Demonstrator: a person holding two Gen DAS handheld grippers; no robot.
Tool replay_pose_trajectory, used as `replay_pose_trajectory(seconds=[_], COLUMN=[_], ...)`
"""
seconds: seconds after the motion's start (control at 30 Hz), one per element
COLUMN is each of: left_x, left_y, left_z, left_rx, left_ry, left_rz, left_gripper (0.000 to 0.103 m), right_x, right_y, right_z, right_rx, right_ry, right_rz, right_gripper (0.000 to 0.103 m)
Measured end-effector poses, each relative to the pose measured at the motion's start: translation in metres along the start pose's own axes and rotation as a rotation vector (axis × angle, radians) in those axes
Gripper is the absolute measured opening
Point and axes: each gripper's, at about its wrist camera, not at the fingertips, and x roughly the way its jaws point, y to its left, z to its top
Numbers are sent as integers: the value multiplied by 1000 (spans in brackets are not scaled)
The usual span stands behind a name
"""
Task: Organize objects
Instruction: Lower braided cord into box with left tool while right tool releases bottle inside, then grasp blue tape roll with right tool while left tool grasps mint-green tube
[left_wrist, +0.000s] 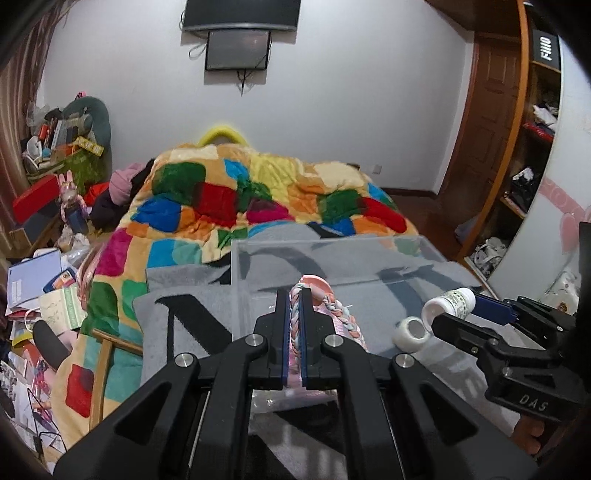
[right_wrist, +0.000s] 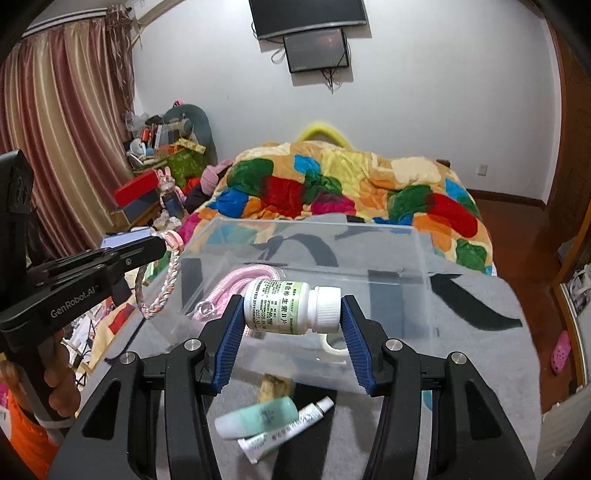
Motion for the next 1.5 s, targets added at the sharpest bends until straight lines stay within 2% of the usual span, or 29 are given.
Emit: replay_pose_trajectory(seconds=[0.3, 0.37, 0.5, 0.57, 0.77, 0.93, 1.07, 1.27, 1.5], left_x=[32, 32, 26, 19, -8, -28, -35, -25, 2], left_y=[-2, -4, -8, -11, -21, -31, -37, -48, -61], left_z=[-10, -13, -15, -14, -13, -18, -25, -47, -78], left_rx=[21, 32, 42, 47, 67, 90, 104, 116, 128], left_ry=[91, 97, 96, 85, 35, 7, 4, 68, 182], left_rz=[2, 3, -13, -17, -41, -60, -73, -101, -135], left_gripper=[3, 7, 11, 13, 29, 47, 56, 58, 58], right_x=[41, 44, 39, 33, 6, -19, -36, -47, -33], right_y=[9, 11, 9, 8, 5, -6, -17, -40, -78], right_z=[0, -2, -2, -3, -7, -12, -20, -38, -64], right_rx=[-39, -40, -42, -49, -71, -73, -68, -51, 13], right_ry=[97, 107, 107, 100, 56, 29, 19, 32, 113], right_rz=[-9, -2, 5, 11, 3, -3, -20, -69, -139], right_gripper=[49, 49, 59, 59, 60, 60, 60, 61, 62])
